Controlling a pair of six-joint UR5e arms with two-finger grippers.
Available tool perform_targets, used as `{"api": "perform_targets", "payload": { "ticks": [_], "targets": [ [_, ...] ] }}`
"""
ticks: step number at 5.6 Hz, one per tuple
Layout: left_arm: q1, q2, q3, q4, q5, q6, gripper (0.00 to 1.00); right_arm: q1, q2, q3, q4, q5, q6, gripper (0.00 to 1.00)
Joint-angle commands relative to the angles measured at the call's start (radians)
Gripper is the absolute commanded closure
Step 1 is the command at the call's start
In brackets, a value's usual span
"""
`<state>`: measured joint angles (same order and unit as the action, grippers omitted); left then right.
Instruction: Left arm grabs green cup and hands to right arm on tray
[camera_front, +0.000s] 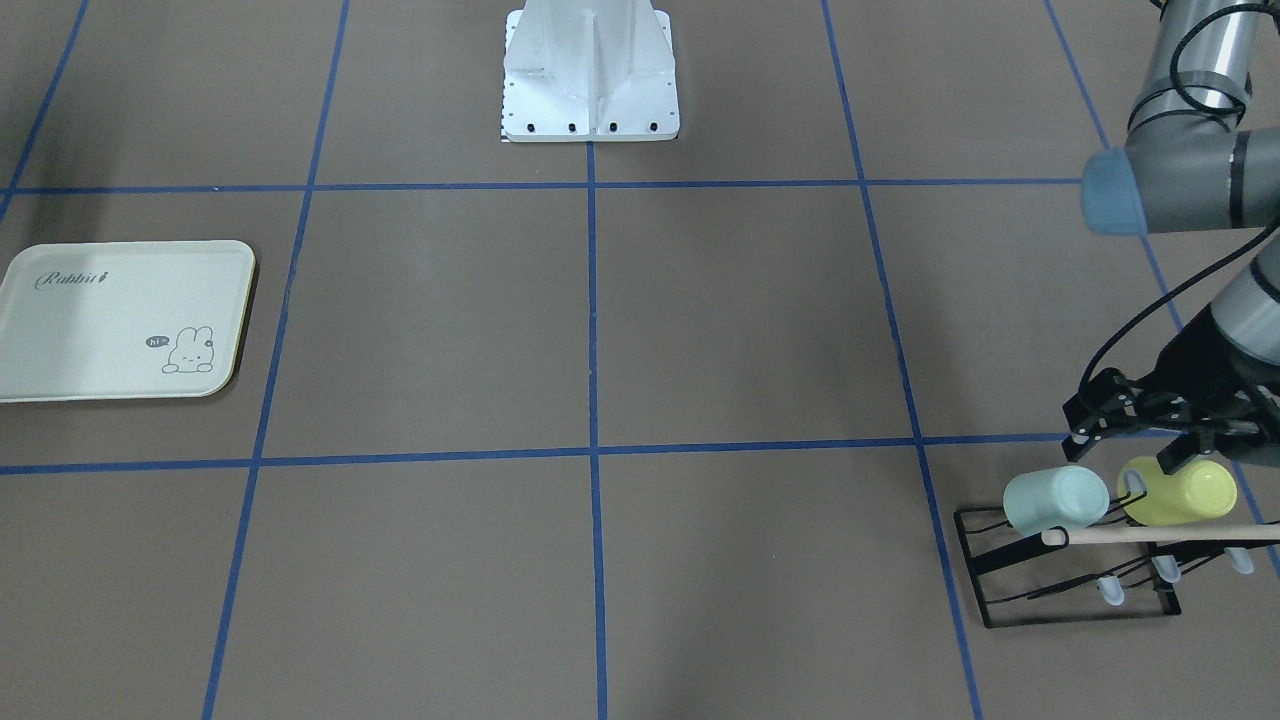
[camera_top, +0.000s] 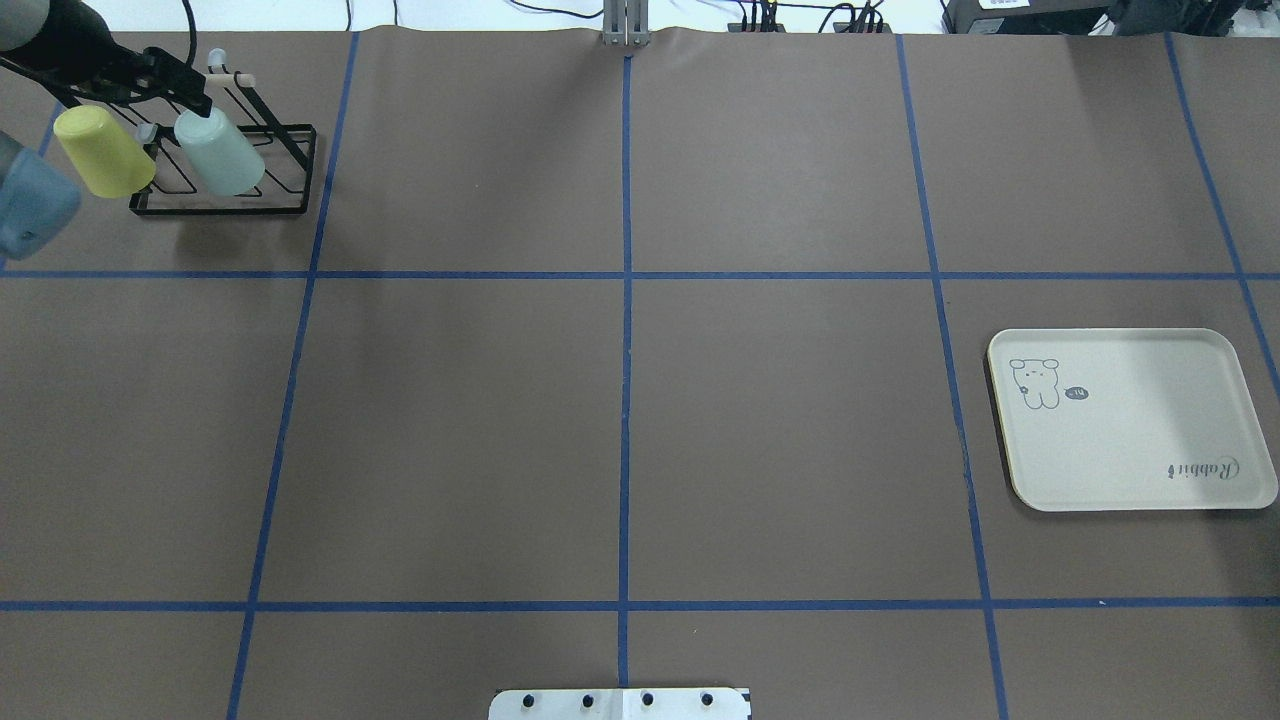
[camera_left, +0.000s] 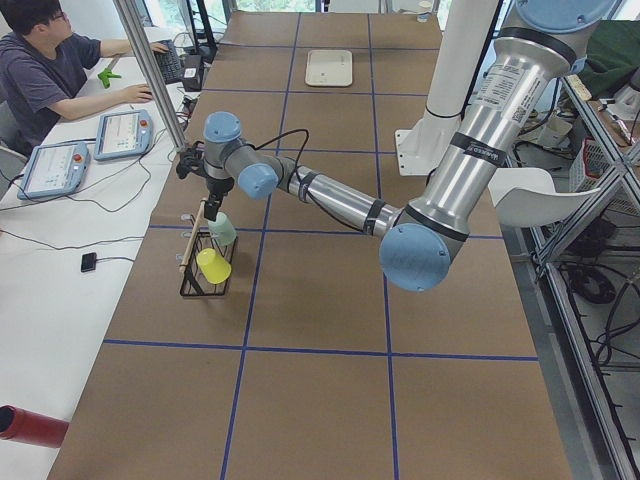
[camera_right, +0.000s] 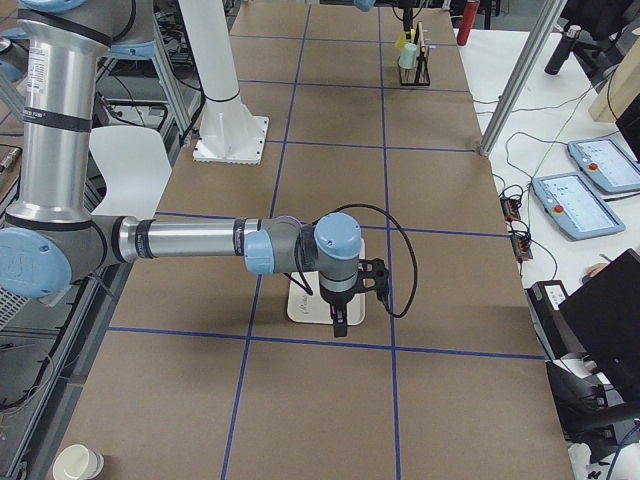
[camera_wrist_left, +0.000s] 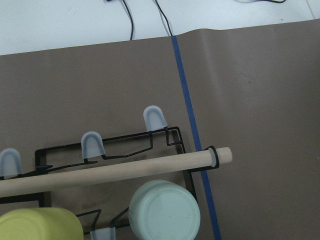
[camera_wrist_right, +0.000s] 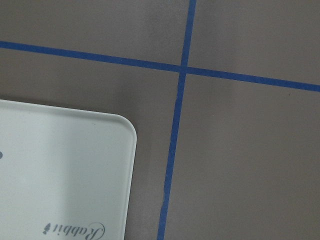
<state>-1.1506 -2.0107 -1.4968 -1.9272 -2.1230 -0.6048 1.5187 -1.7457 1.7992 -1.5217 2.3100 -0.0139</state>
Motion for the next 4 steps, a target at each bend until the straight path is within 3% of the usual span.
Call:
{"api": "perform_targets", "payload": {
  "ticks": [1,4],
  "targets": [
    [0.072,-0.005,0.021,0.0,0.102,-0.016,0.0,0.0,-0.001,0.0,0.0,0.0,0.002,0.0],
    [0.074,-0.019,0.059,0.0,0.107,-0.004,0.0,0.0,0.0,0.0,0.0,0.0,0.003,0.0]
  ]
}}
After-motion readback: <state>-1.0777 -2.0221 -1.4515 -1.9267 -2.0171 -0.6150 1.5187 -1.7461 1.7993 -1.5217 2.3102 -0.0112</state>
